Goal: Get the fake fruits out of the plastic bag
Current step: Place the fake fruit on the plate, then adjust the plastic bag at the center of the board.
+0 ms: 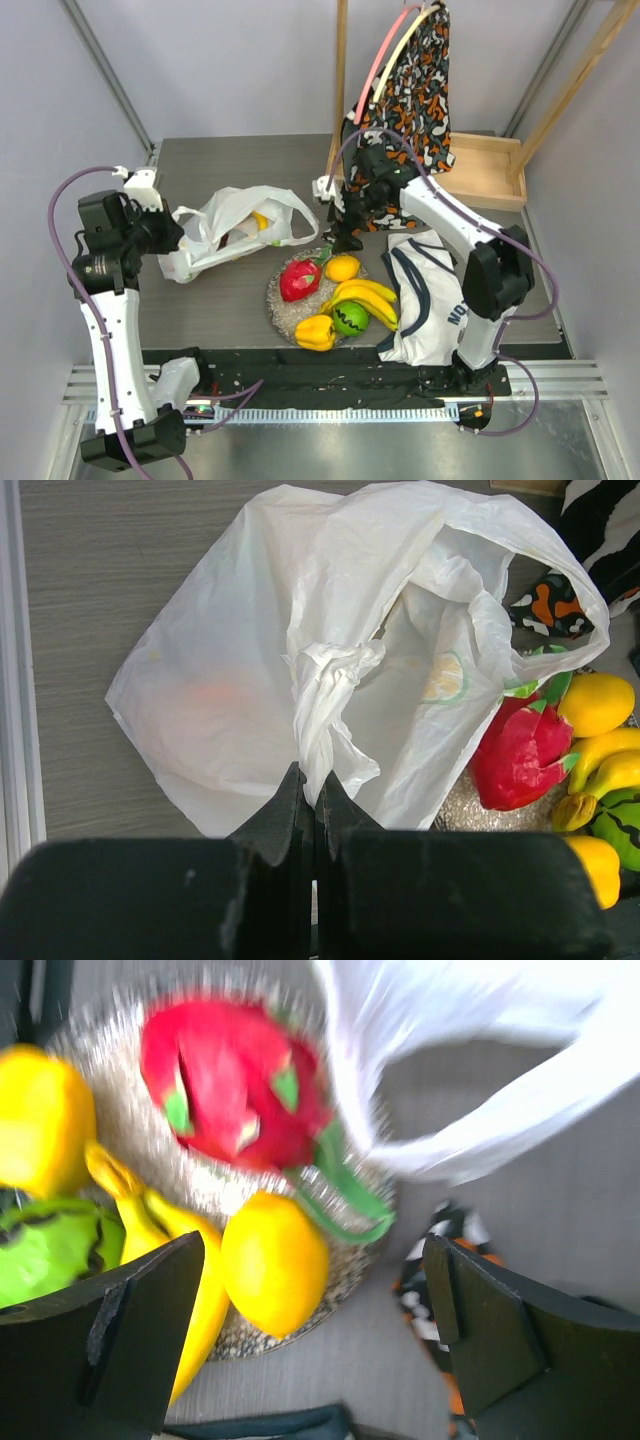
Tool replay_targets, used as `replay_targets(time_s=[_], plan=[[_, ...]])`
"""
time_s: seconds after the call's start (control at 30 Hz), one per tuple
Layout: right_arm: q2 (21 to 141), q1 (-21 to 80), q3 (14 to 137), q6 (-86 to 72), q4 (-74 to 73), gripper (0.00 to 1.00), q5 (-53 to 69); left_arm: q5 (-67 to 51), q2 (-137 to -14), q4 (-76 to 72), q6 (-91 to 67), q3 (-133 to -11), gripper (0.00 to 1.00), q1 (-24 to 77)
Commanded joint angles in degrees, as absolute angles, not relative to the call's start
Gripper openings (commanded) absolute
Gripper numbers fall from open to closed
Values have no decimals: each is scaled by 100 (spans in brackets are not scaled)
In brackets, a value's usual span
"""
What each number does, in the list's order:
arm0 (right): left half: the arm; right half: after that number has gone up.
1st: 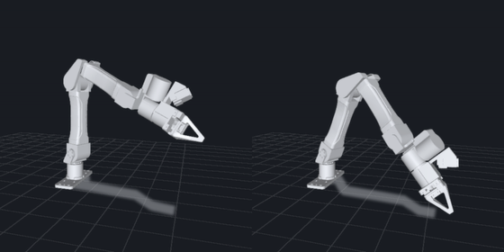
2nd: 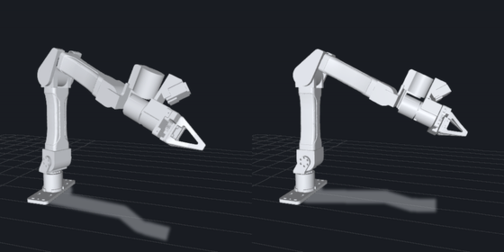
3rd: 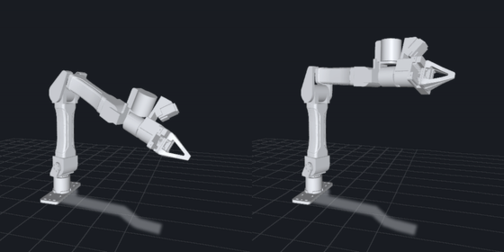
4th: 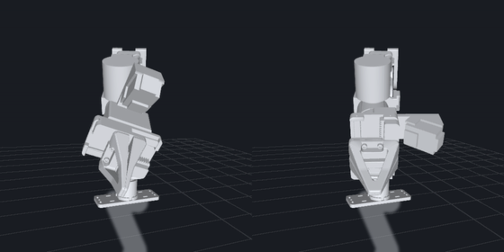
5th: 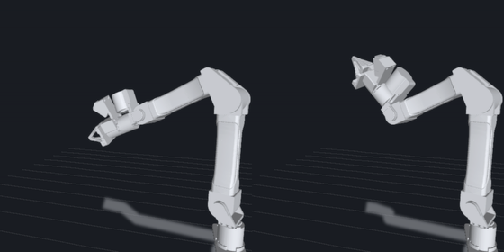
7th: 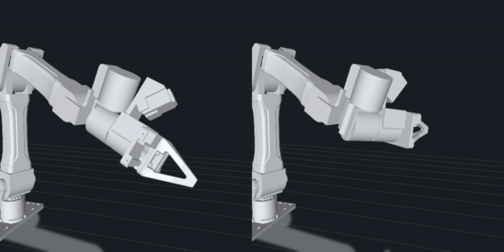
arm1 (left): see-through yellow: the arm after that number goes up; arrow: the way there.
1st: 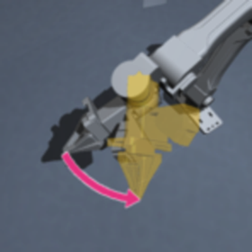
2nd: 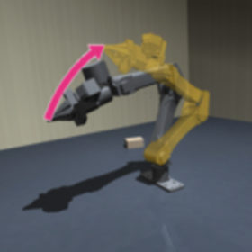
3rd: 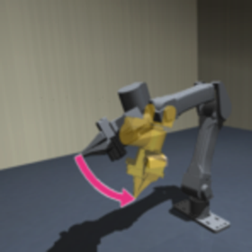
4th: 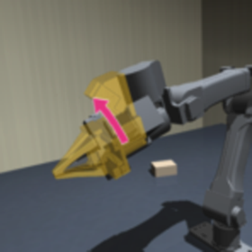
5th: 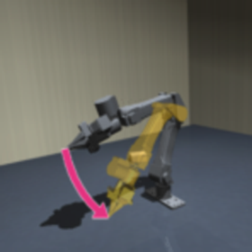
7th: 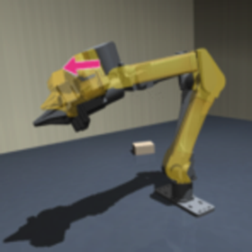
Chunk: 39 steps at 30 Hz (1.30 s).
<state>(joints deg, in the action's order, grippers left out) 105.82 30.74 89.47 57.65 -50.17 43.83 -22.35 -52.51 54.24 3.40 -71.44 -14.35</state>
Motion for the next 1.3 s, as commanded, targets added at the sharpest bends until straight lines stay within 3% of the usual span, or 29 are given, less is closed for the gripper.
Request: replay_targets(time_s=[0.0, 0.17, 0.33, 0.5, 0.67, 0.87, 1.03, 1.27], plan=[[9897, 3146, 9527, 4599, -4230, 100, 5079, -2452, -5089, 5291, 281, -7084, 0, -1476], [9940, 3488, 9370, 2323, -1817, 90, 5248, -2618, -4966, 5537, 404, -7119, 0, -1468], [10519, 4068, 9526, 1758, -494, 86, 4887, -2716, -4764, 5782, 597, -7066, 0, -1468], [11503, 4745, 10124, 1854, -457, 74, 4238, -2471, -4457, 5915, 765, -7119, 0, -1468], [12365, 5282, 10644, 1582, -984, 54, 3735, -1881, -4026, 6099, 1299, -7479, 0, -1468], [11963, 5589, 10134, 1697, -1152, 54, 4631, -1196, -3516, 6293, 1933, -7813, 0, -1450], [11970, 5528, 10247, 1415, -766, 54, 4018, -1607, -3401, 6520, 2153, -7411, 0, -1415], [12726, 5528, 10898, 1406, -528, 64, 2594, -1898, -3384, 6680, 2250, -6996, 0, -1397]])
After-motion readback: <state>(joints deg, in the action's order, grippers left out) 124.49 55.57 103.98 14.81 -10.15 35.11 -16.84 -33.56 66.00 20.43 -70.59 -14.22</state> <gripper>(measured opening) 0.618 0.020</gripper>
